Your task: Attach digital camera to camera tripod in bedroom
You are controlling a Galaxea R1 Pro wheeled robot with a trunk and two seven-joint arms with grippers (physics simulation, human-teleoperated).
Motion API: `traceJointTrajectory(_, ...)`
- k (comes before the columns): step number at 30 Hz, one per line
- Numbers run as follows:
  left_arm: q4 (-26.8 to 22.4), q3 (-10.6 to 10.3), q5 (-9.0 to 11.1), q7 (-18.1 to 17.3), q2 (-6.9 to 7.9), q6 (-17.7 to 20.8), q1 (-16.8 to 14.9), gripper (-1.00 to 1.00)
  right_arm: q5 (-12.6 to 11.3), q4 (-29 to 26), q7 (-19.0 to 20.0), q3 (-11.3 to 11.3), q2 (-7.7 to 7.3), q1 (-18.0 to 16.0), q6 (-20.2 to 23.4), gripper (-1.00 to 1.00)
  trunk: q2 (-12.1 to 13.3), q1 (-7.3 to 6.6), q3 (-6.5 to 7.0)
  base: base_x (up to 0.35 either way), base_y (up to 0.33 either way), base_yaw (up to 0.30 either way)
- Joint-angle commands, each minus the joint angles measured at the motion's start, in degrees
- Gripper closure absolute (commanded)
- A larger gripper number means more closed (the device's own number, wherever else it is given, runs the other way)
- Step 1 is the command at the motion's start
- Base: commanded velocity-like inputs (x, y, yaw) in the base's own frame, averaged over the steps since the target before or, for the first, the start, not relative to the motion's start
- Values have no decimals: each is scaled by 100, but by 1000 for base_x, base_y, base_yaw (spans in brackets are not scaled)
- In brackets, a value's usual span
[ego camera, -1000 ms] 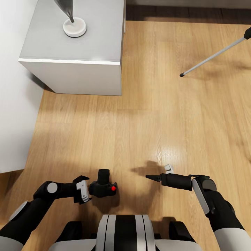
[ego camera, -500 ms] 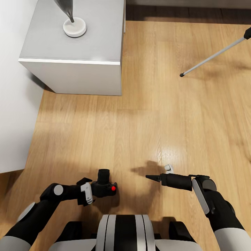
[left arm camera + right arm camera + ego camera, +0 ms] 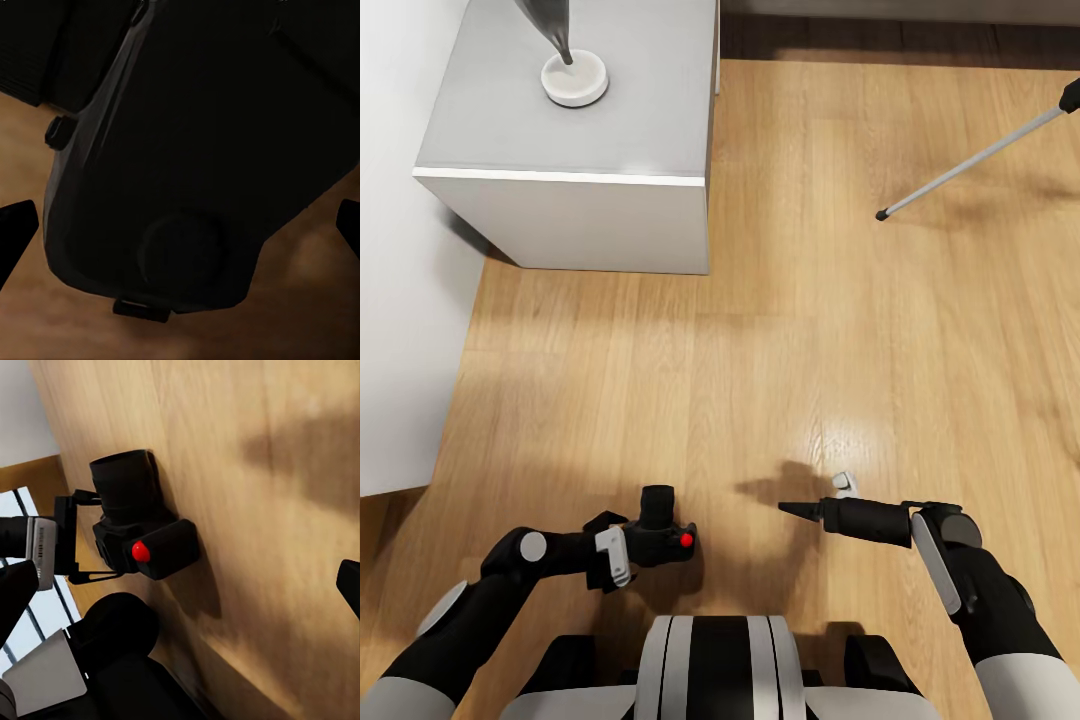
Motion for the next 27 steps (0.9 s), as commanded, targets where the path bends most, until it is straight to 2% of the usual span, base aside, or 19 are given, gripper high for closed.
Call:
traceJointTrajectory(1, -9, -11, -1, -19, -3, 60, -2, -100, 0, -3, 18, -3, 0, -1, 23, -100, -1, -1, -3, 0, 0, 0)
traceJointTrajectory(12, -21, -11, -4, -10, -61, 64, -2, -100, 0, 0, 19, 2, 3, -3, 23, -100, -1, -1, -3, 0, 0, 0)
traceJointTrajectory(13, -26, -11, -9, -10, -98, 61, -2, 100, 0, -2, 19, 2, 3, -3, 23, -100, -1, -1, -3, 0, 0, 0)
traceJointTrajectory(27, -104, -1, -3, -14, -118, 60, -2, 100, 0, 0, 19, 2, 2, -2, 23, -100, -1, -1, -3, 0, 0, 0)
